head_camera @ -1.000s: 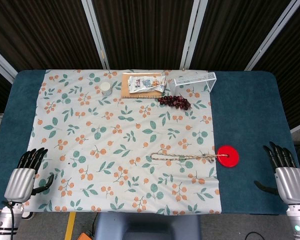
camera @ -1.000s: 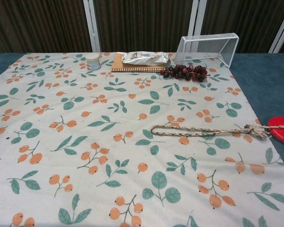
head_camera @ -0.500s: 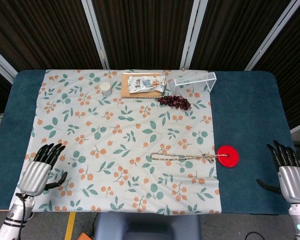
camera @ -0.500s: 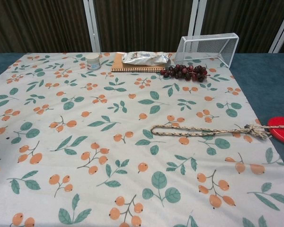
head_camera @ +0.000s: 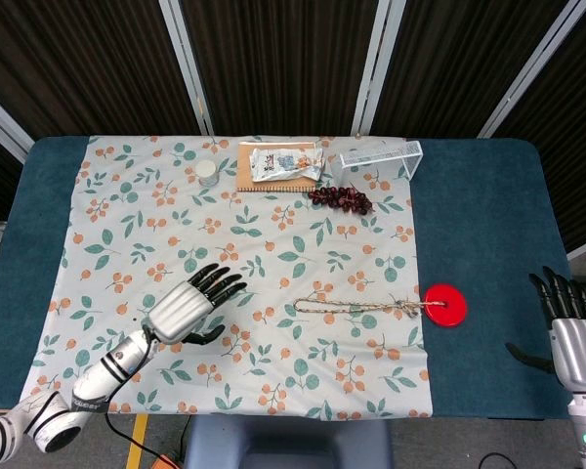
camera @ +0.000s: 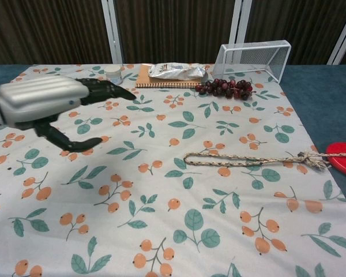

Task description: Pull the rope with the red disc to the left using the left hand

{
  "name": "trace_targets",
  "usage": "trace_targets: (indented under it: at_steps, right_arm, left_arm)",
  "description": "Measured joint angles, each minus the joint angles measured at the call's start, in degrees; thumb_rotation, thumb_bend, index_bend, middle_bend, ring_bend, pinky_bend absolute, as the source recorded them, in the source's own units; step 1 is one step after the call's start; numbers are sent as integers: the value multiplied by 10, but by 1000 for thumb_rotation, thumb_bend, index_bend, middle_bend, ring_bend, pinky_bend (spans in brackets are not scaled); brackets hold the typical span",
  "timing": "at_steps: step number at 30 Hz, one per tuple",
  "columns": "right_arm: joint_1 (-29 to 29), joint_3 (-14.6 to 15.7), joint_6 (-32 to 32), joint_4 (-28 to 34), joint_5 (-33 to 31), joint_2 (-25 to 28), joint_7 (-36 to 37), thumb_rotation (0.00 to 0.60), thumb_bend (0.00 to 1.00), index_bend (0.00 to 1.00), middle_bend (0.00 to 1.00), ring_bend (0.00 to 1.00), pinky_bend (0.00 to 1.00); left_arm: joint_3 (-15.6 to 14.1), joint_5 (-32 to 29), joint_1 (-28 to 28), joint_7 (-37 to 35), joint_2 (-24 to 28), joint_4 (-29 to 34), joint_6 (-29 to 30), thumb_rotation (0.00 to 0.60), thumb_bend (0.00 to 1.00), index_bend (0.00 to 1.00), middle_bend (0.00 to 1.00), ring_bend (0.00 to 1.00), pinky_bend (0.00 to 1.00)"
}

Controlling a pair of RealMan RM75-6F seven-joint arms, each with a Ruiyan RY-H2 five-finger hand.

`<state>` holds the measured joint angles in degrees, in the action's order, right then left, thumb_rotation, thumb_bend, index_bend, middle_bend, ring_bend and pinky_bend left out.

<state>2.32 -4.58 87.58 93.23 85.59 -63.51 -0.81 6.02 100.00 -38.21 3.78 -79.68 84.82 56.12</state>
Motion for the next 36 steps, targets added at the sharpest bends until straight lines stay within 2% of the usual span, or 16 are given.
trace_targets:
  at_steps: [6, 8, 11, 16, 28, 33, 36]
  right_arm:
    - [-6, 0, 4, -7, -6, 1, 10, 600, 67, 0, 0, 0, 0]
    - [-8, 0, 6, -11, -8, 1, 14, 600, 67, 0, 0, 0, 0]
    - [-11, 0, 7, -17, -11, -1, 19, 600, 67, 0, 0, 0, 0]
    - [-14, 0, 9, -23, -14, -2, 26, 600, 67, 0, 0, 0, 0]
    - [-11, -5, -2, -28, -23, -4, 27, 600, 67, 0, 0, 0, 0]
    - [-9, -7, -5, -29, -26, -5, 25, 600, 67, 0, 0, 0, 0]
    - [-8, -9, -6, -30, -29, -6, 26, 600, 67, 0, 0, 0, 0]
  left_arm:
    - [1, 0, -60, 0, -40, -30, -60, 405, 447, 14, 33, 0, 93]
    - [2, -5, -78, 1, -49, -36, -79, 445, 445, 3, 14, 0, 86]
    - [6, -17, -102, -6, -60, -42, -103, 552, 414, 0, 0, 0, 77]
    - [13, -38, -141, -8, -83, -66, -138, 592, 369, 0, 0, 0, 74]
    - [18, -108, -199, 20, -111, -98, -219, 600, 331, 0, 0, 0, 55]
    - [18, -128, -215, 37, -125, -115, -230, 600, 329, 3, 0, 0, 55]
    - [16, -135, -220, 39, -132, -125, -234, 600, 328, 39, 0, 0, 55]
